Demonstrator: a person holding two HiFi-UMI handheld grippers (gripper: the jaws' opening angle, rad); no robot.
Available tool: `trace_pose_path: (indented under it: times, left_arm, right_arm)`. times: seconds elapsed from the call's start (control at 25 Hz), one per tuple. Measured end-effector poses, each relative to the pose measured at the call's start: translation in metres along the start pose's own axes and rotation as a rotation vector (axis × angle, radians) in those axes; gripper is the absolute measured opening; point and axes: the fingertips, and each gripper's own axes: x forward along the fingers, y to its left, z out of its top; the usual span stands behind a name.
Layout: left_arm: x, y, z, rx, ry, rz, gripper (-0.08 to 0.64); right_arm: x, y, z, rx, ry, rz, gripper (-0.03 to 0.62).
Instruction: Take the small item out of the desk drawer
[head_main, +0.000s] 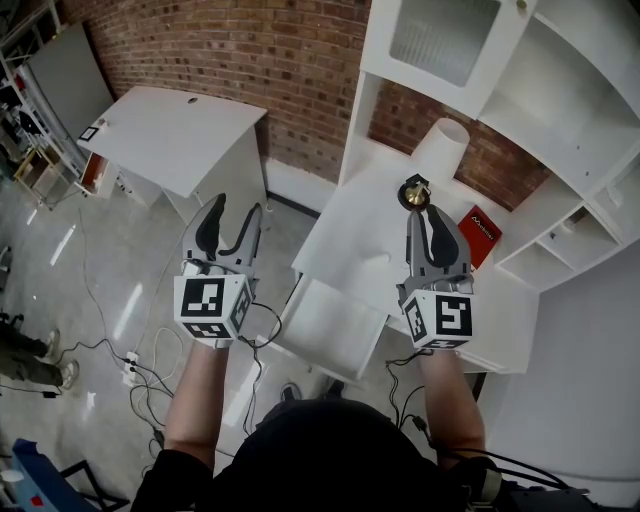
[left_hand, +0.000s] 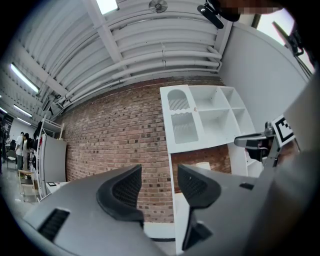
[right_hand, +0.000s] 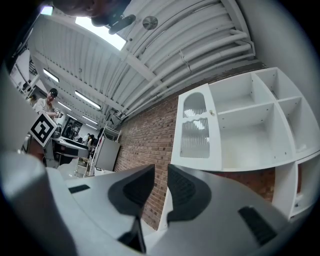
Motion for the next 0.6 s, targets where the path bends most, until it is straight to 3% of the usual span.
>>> trace_pose_path:
  times: [0.6]
  left_arm:
    - [0.0007,0.0037,-0.0039,-0.004,0.012,-0.004,0.225]
  right_arm:
    - [0.0,0.0026,0.0009,-0.001,0.004,-0.008,0.078]
